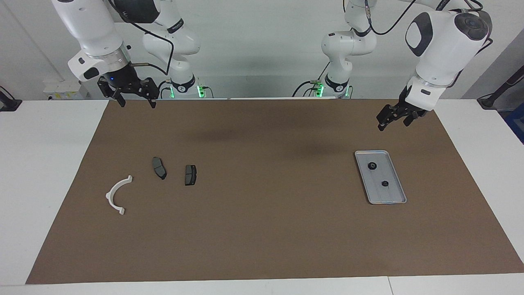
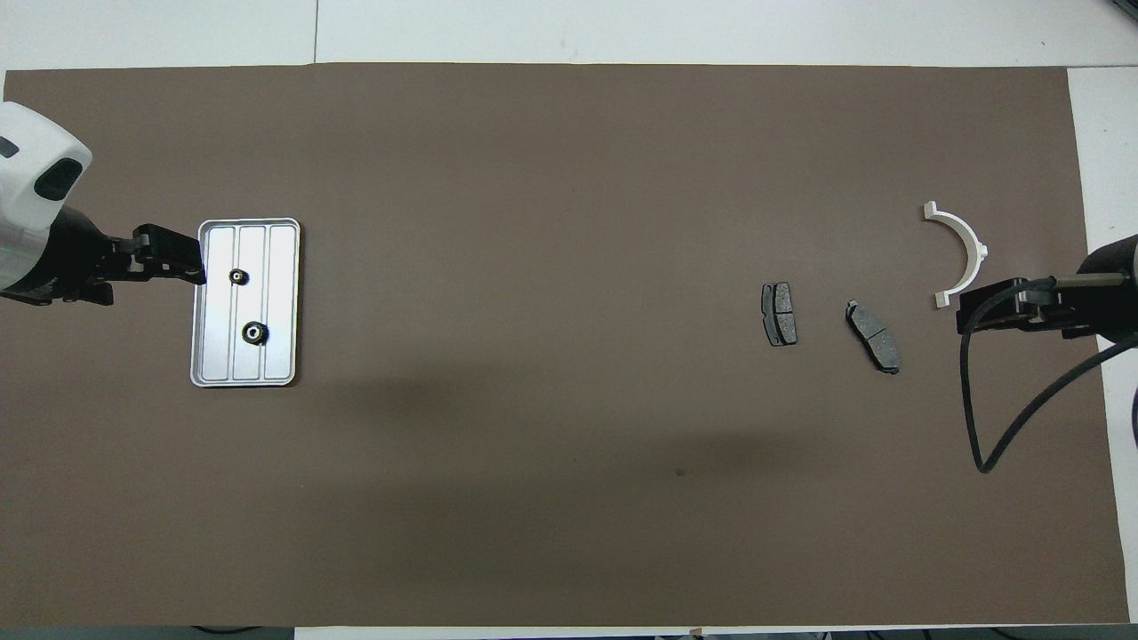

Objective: Place bearing gear from tray to pile

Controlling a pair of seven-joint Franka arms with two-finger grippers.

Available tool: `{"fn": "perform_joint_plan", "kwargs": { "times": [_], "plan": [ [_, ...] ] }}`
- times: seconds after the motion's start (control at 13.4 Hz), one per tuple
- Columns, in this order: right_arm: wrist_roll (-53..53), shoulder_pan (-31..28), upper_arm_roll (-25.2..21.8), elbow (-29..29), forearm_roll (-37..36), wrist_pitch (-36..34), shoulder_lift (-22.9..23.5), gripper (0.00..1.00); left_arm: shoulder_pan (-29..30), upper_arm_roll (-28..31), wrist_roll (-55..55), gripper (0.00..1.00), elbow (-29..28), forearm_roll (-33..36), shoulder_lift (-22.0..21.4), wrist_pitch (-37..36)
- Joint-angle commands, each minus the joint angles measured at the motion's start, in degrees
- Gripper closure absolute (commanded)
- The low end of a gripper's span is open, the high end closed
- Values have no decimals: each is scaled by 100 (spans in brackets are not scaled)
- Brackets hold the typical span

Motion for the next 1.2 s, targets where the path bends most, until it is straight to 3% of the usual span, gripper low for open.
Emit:
{"fn": "perform_joint_plan", "kwargs": {
  "times": [0.0, 0.82, 1.12],
  "plan": [
    [-70, -139, 43, -119, 32, 159, -105, 0, -49, 47, 31, 0, -2, 78, -28, 54],
    [-132, -139, 43, -128, 111, 168, -105, 0, -67, 179, -74, 0, 34, 78, 104, 37],
    [-79, -130, 43, -145, 111, 168, -114, 0, -67, 372, 13, 0, -107, 87, -45, 116]
  ]
}}
